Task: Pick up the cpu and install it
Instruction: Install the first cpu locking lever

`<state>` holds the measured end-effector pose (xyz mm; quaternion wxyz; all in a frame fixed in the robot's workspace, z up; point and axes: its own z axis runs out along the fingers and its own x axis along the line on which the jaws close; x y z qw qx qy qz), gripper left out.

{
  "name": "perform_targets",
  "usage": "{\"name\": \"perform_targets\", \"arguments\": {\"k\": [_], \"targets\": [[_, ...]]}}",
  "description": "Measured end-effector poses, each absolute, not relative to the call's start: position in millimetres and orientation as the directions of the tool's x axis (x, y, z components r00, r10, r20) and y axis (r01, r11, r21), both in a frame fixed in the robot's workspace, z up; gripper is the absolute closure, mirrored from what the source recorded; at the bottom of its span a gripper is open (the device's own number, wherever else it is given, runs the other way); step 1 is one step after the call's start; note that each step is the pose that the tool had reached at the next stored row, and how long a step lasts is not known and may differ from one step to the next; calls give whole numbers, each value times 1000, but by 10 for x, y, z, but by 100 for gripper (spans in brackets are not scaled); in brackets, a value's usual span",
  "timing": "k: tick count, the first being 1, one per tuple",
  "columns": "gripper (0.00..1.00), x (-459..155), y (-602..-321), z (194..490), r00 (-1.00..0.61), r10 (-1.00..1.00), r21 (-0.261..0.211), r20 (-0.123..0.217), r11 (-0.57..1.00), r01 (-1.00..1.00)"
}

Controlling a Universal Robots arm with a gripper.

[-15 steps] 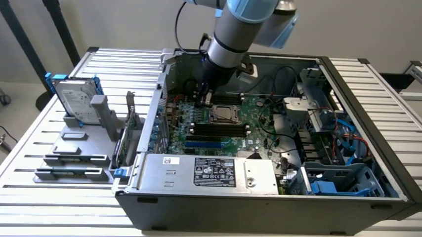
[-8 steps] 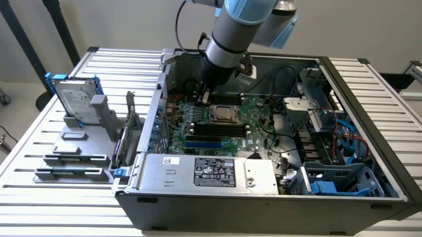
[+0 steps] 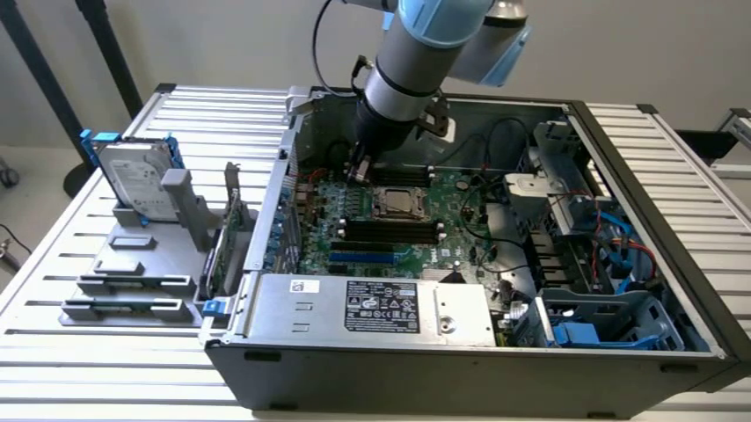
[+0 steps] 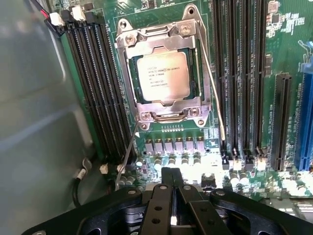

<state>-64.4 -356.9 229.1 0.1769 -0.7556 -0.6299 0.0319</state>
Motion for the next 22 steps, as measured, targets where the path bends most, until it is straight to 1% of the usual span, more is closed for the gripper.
{"name": "perform_targets", "arguments": {"k": [5, 8, 13, 22], "targets": [[89, -658, -3572, 2327, 238, 950, -316, 201, -167, 934], [89, -672, -3581, 2351, 245, 946, -325, 211, -169, 931], [89, -723, -3606, 2371, 249, 945, -339, 212, -168, 926], [89, -792, -3619, 2386, 257, 943, -343, 212, -175, 923]]}}
